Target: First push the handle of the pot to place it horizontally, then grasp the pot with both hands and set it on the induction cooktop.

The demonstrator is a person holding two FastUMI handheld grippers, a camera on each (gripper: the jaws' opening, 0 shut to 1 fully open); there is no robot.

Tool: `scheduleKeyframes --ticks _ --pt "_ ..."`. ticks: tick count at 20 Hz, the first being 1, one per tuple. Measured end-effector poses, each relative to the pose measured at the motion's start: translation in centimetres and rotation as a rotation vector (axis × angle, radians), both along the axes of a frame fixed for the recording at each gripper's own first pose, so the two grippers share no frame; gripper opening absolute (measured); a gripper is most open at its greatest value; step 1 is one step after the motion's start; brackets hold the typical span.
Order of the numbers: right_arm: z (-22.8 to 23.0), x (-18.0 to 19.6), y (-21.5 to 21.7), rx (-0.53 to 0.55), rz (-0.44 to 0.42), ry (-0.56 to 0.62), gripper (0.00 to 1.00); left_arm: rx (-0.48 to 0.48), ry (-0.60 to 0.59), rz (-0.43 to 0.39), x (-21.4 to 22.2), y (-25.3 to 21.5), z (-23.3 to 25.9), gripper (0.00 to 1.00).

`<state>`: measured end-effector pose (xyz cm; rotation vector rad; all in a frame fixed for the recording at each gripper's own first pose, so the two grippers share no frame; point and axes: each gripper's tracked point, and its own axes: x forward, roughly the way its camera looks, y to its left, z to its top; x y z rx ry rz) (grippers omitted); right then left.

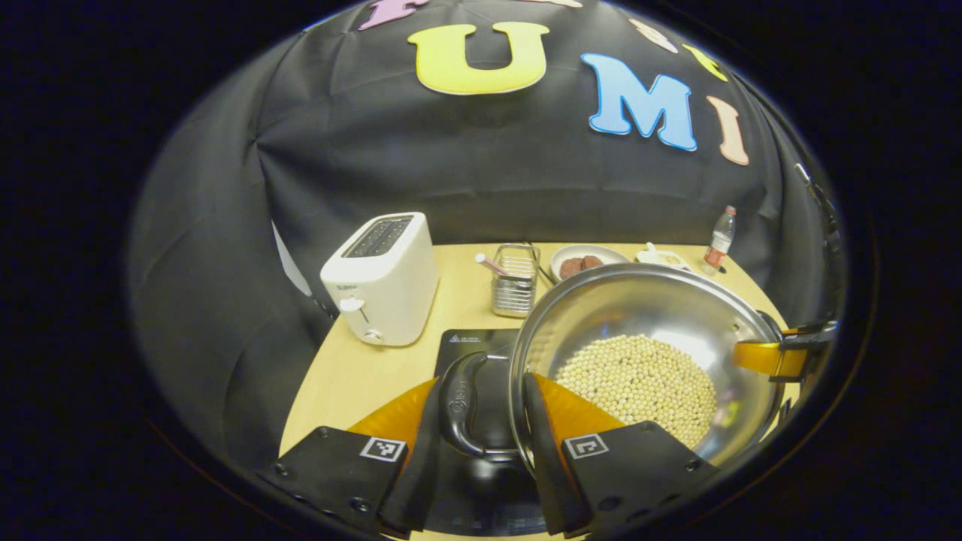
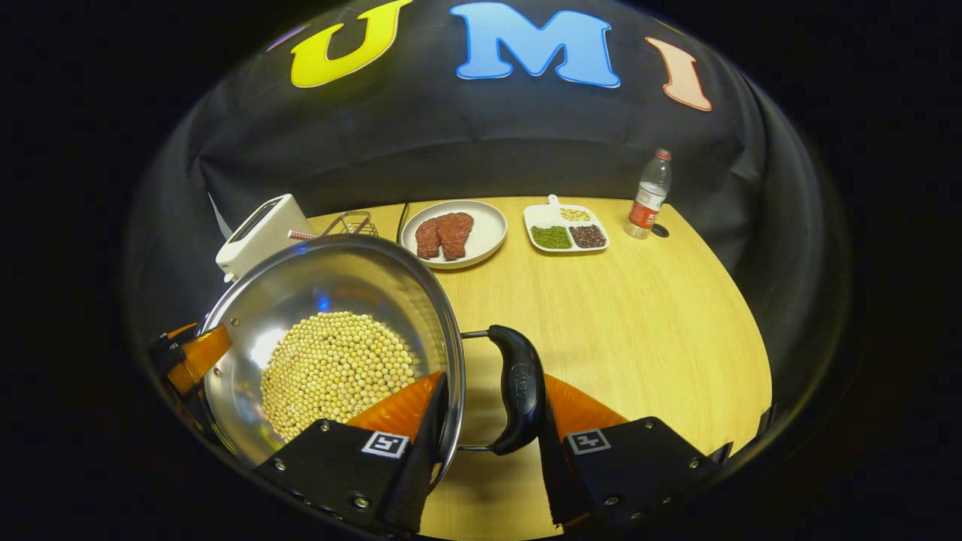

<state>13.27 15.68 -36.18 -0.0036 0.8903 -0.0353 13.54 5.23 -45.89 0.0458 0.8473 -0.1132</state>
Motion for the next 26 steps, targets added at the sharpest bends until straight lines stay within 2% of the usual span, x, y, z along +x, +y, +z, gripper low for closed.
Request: scheduleKeyframes --ticks 5,6,8,11,12,15,16,20,21,23,24,25,26 --pt "-1.6 0.9 3.1 -0.004 0.007 0.017 0.62 0.004 0.015 0.016 0.9 3.4 -1.8 0.62" --pt "-2.0 1.2 3.5 -0.004 0.012 0.019 0.62 0.008 0.016 0.016 1.2 3.8 -2.1 0.59" --pt "-2.6 1.8 4.3 0.000 0.013 0.025 0.62 0.009 0.018 0.018 1.7 4.8 -2.7 0.65" --pt "-3.8 2.6 5.2 -0.003 0.015 0.032 0.62 0.017 0.020 0.020 2.4 5.9 -3.6 0.60" --pt "-4.0 2.8 5.5 -0.005 0.016 0.033 0.62 0.018 0.022 0.022 2.5 6.3 -3.9 0.63" --pt "-4.9 3.4 5.9 -0.012 0.012 0.035 0.62 0.011 0.030 0.025 2.9 6.8 -4.9 0.63" --pt "-5.2 3.6 6.1 -0.012 0.010 0.039 0.62 0.013 0.033 0.025 3.0 6.9 -5.2 0.59" --pt "-6.4 4.0 5.9 -0.012 -0.008 0.037 0.62 0.018 0.026 0.020 3.6 6.9 -6.0 0.63" --pt "-6.4 3.9 5.9 -0.014 -0.011 0.040 0.62 0.016 0.029 0.014 3.7 6.8 -6.5 0.59" --pt "-6.9 3.9 5.9 -0.016 -0.019 0.050 0.62 0.014 0.039 0.013 3.5 6.6 -7.4 0.63" --pt "-7.1 3.9 5.9 -0.015 -0.024 0.054 0.62 0.014 0.045 0.015 3.7 6.7 -7.8 0.59" --pt "-7.1 3.9 6.0 -0.019 -0.024 0.045 0.62 0.009 0.043 0.021 3.8 6.7 -8.1 0.67" --pt "-6.8 3.8 6.1 -0.026 -0.020 0.039 0.62 0.001 0.048 0.028 3.6 6.8 -8.4 0.64"
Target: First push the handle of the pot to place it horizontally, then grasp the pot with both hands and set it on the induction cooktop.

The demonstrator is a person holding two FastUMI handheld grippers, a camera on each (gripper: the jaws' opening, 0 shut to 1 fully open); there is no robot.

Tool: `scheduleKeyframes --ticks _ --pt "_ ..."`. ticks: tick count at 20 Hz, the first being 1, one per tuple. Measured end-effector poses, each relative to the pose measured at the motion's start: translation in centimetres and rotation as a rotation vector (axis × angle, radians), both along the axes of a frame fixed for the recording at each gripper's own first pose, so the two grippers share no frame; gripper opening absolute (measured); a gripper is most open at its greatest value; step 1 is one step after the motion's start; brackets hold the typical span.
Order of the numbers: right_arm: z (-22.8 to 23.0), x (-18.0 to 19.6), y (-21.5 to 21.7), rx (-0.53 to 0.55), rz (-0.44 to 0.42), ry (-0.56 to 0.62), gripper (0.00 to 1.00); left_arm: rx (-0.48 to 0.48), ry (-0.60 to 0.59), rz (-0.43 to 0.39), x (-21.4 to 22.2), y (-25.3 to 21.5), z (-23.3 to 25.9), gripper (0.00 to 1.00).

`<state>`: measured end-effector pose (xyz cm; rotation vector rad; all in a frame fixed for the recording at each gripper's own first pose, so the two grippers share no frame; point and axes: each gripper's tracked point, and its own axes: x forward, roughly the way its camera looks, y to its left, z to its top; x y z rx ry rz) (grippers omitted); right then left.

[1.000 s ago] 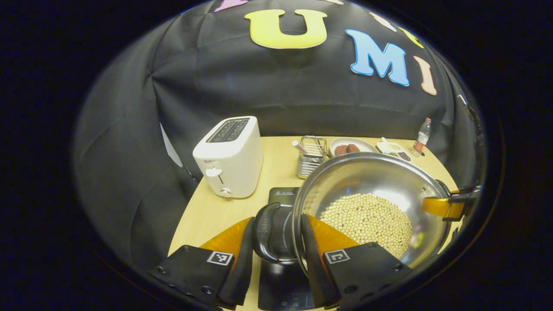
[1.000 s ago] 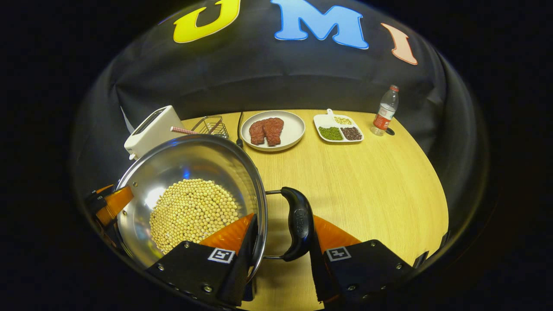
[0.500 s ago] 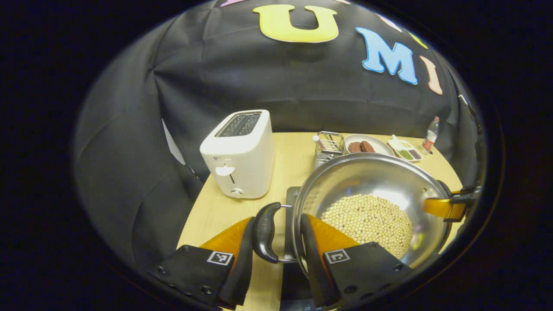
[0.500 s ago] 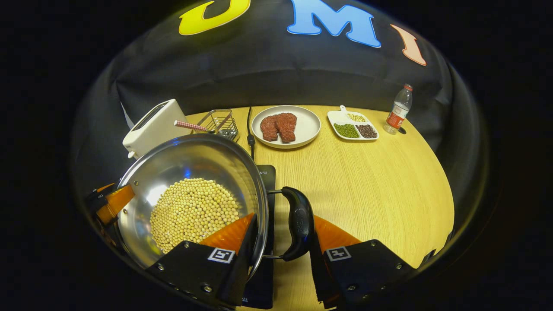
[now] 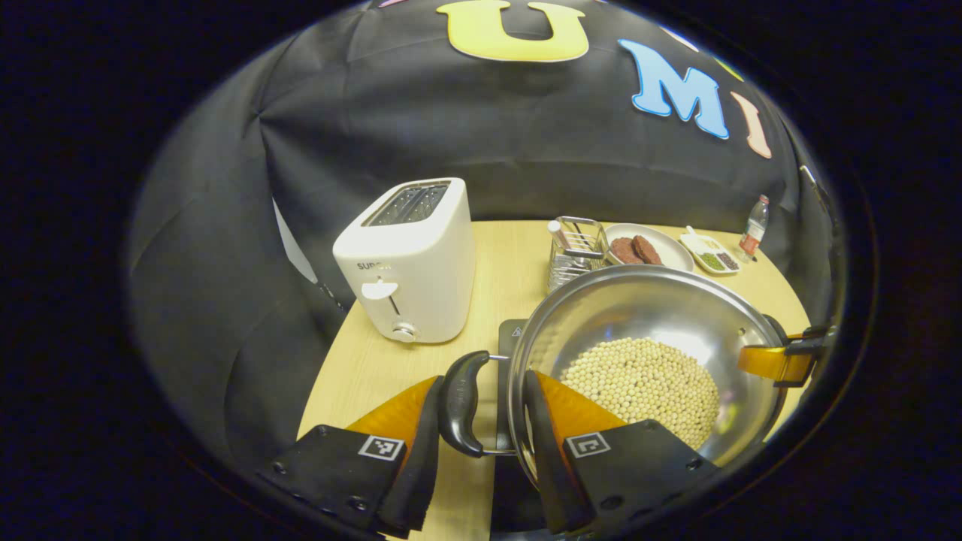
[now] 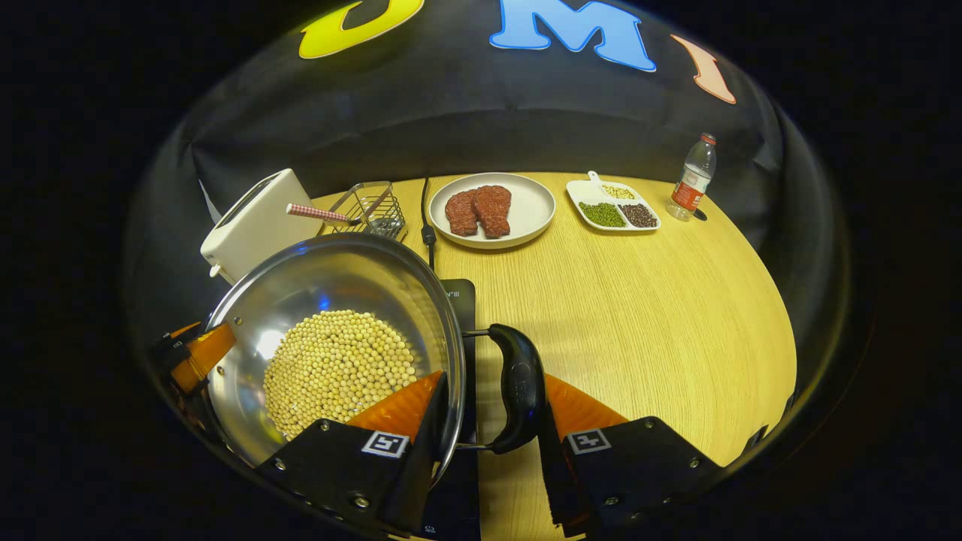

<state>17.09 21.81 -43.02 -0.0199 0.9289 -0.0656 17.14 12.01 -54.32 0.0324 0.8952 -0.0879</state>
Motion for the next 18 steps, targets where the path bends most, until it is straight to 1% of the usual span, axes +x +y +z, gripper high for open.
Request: scheduleKeyframes --ticks 2,3,4,5,6,7,8,9,10,11,13,14,15,16,17,18 --pt "-0.1 0.0 0.3 -0.003 0.008 0.002 0.62 -0.012 0.008 0.013 -0.1 0.2 -0.2 0.64" --pt "-0.4 0.1 0.3 0.000 0.009 0.005 0.62 -0.014 0.009 0.015 -0.1 0.2 -0.2 0.60" --pt "-0.5 0.1 0.3 0.003 0.009 0.011 0.62 -0.014 0.009 0.014 -0.1 0.2 -0.2 0.64" --pt "-0.6 0.1 0.2 0.008 0.006 0.016 0.62 -0.013 0.007 0.011 -0.1 0.1 -0.2 0.60" --pt "-0.8 0.0 0.2 0.011 0.005 0.022 0.62 -0.009 0.006 0.008 -0.1 0.2 -0.3 0.61" --pt "-0.7 0.1 0.2 0.011 0.006 0.015 0.62 -0.008 -0.001 0.008 0.0 0.2 -0.3 0.65" --pt "-0.7 0.1 0.2 0.007 0.010 0.016 0.62 -0.010 -0.001 0.011 0.0 0.2 -0.3 0.62" --pt "-0.6 0.1 0.1 0.010 0.008 0.014 0.62 -0.013 -0.007 0.014 0.1 0.2 -0.2 0.65" --pt "-0.6 0.1 0.2 0.016 0.005 0.014 0.62 -0.013 -0.010 0.014 0.0 0.2 -0.3 0.63" --pt "-0.5 0.1 0.3 0.017 0.007 0.012 0.62 -0.016 -0.015 0.016 0.1 0.2 -0.2 0.68" --pt "-0.5 0.2 0.0 -0.006 0.030 0.008 0.63 -0.031 -0.017 0.036 0.0 0.2 -0.1 0.70" --pt "0.0 0.4 -0.1 -0.024 0.052 -0.006 0.62 -0.032 -0.030 0.043 0.0 0.3 0.4 0.72" --pt "0.5 0.5 -0.3 -0.049 0.069 -0.027 0.70 -0.024 -0.051 0.047 0.1 0.6 0.9 0.72" --pt "1.2 0.7 -0.5 -0.066 0.085 -0.050 0.76 -0.010 -0.075 0.051 0.2 0.9 1.7 0.69" --pt "1.9 0.7 -0.6 -0.071 0.097 -0.073 0.80 -0.006 -0.094 0.054 0.0 1.1 2.6 0.82" --pt "2.6 0.7 -0.8 -0.070 0.103 -0.093 0.87 -0.004 -0.114 0.064 -0.2 1.3 3.6 0.89"
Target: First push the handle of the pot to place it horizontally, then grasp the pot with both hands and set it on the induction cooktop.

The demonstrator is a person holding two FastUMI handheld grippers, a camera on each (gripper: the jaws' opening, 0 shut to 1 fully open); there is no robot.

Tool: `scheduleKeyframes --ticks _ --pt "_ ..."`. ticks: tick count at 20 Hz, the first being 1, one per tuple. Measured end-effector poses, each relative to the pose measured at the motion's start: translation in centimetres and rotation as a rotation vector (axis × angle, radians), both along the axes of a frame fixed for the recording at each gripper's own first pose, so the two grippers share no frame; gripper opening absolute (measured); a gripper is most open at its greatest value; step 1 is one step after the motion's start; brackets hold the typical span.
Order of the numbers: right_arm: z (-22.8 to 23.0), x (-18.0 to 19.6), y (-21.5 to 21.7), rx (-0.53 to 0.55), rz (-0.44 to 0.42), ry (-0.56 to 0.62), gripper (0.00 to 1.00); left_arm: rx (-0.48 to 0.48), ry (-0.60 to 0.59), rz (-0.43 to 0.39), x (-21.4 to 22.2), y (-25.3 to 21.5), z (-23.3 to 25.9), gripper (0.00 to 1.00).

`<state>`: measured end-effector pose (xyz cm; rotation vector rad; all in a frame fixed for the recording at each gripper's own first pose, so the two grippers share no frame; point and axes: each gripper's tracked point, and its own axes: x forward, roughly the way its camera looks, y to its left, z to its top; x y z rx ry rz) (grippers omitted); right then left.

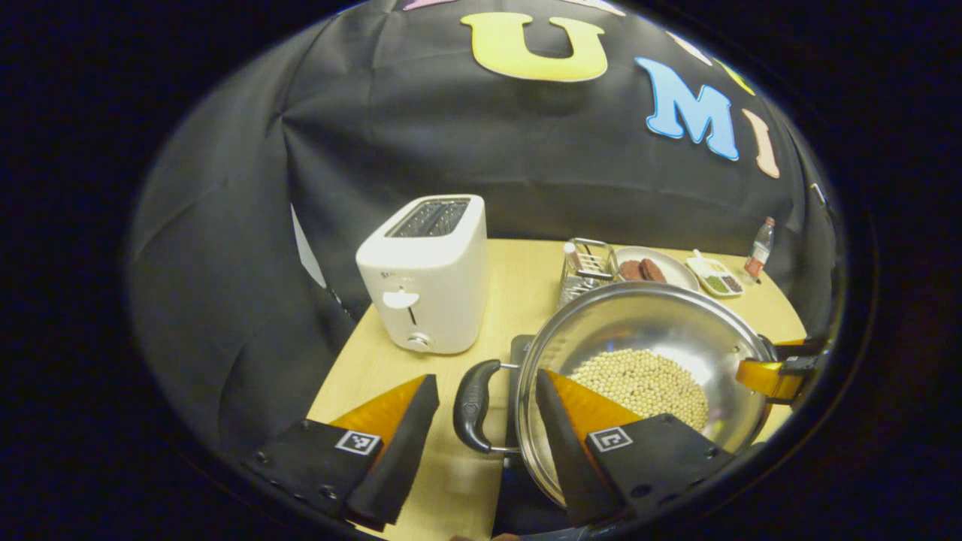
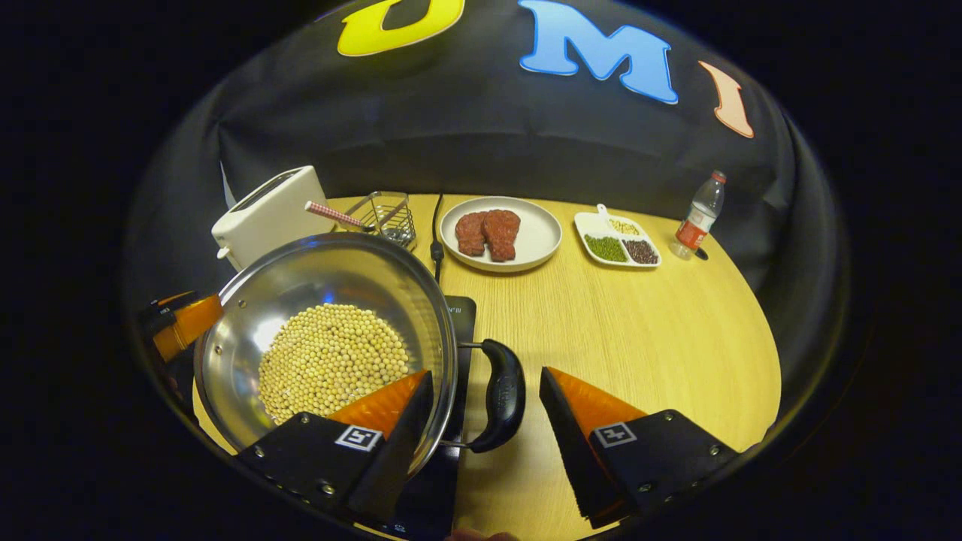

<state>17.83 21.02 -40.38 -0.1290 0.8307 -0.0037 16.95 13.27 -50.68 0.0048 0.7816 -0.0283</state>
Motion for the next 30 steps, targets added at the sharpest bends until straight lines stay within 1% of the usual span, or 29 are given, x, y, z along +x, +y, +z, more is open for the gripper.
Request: scheduleKeyframes --ticks 1,2,5,7,8,9,11,13,15,19,22,24,26,27,30 --pt "0.8 -0.1 -0.3 0.012 0.002 -0.020 0.88 -0.002 -0.023 0.013 -0.1 0.2 1.4 0.86" --pt "1.8 -0.1 -0.5 0.022 0.000 -0.043 0.88 -0.011 -0.050 0.029 -0.2 0.3 2.7 0.87" --pt "6.3 0.2 -2.2 0.037 0.001 -0.153 0.90 -0.058 -0.153 0.081 -0.4 -0.5 8.1 0.87" --pt "10.5 0.4 -3.3 0.042 0.004 -0.254 0.90 -0.070 -0.240 0.091 -0.3 -1.5 12.4 0.89" --pt "13.0 0.4 -4.0 0.037 0.008 -0.309 0.93 -0.072 -0.278 0.092 -0.4 -2.3 14.7 0.87" --pt "15.4 0.3 -4.8 0.029 0.010 -0.364 0.95 -0.067 -0.312 0.097 -0.9 -2.8 16.9 0.88" --pt "20.9 -0.2 -6.0 0.028 0.020 -0.466 0.96 -0.066 -0.386 0.103 -1.4 -4.6 21.7 0.89" --pt "26.0 -1.2 -7.5 0.038 0.023 -0.553 0.96 -0.068 -0.459 0.088 -1.8 -7.4 26.8 0.92" --pt "30.2 -2.0 -9.2 0.048 0.012 -0.604 0.96 -0.063 -0.513 0.056 -2.6 -10.5 31.4 0.91" --pt "36.4 -3.7 -12.4 0.080 -0.006 -0.670 0.96 -0.072 -0.581 0.010 -3.8 -17.1 38.8 0.92" --pt "39.0 -4.7 -14.1 0.102 0.009 -0.683 0.96 -0.078 -0.640 0.003 -4.2 -19.9 43.7 0.92" --pt "40.1 -5.0 -15.7 0.093 0.019 -0.693 0.96 -0.079 -0.684 -0.003 -4.8 -21.4 45.9 0.92" --pt "40.1 -5.0 -16.9 0.111 0.029 -0.686 0.96 -0.060 -0.677 -0.008 -5.3 -22.4 46.2 0.90" --pt "40.1 -4.9 -17.2 0.128 0.032 -0.686 0.96 -0.051 -0.673 -0.006 -5.5 -22.9 46.1 0.92" --pt "40.1 -4.7 -18.6 0.166 0.040 -0.693 0.96 -0.052 -0.658 0.029 -6.3 -23.5 46.1 0.92"
